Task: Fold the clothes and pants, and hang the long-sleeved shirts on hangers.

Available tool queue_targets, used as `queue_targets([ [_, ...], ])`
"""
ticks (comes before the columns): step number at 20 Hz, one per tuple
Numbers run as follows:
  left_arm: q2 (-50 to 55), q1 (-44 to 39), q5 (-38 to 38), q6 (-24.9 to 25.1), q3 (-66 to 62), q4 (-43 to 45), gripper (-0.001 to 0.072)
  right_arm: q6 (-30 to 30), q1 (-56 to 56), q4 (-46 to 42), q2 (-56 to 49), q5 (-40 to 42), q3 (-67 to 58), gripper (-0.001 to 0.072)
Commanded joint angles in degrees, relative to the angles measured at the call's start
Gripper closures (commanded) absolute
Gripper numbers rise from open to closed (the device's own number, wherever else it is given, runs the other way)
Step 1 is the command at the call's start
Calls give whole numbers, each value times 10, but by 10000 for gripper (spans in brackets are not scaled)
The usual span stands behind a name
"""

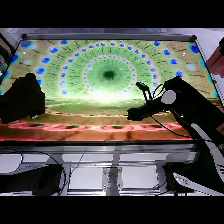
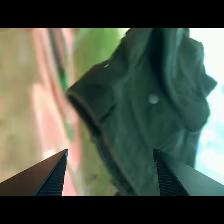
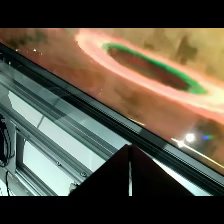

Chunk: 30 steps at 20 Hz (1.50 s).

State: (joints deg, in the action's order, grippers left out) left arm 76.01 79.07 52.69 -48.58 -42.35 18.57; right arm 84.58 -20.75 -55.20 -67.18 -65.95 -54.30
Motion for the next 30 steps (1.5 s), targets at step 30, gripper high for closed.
queue_targets([
  [30,119,-103,-29,-145,-92,2,151,0,-1,29,0,27,-2,690],
])
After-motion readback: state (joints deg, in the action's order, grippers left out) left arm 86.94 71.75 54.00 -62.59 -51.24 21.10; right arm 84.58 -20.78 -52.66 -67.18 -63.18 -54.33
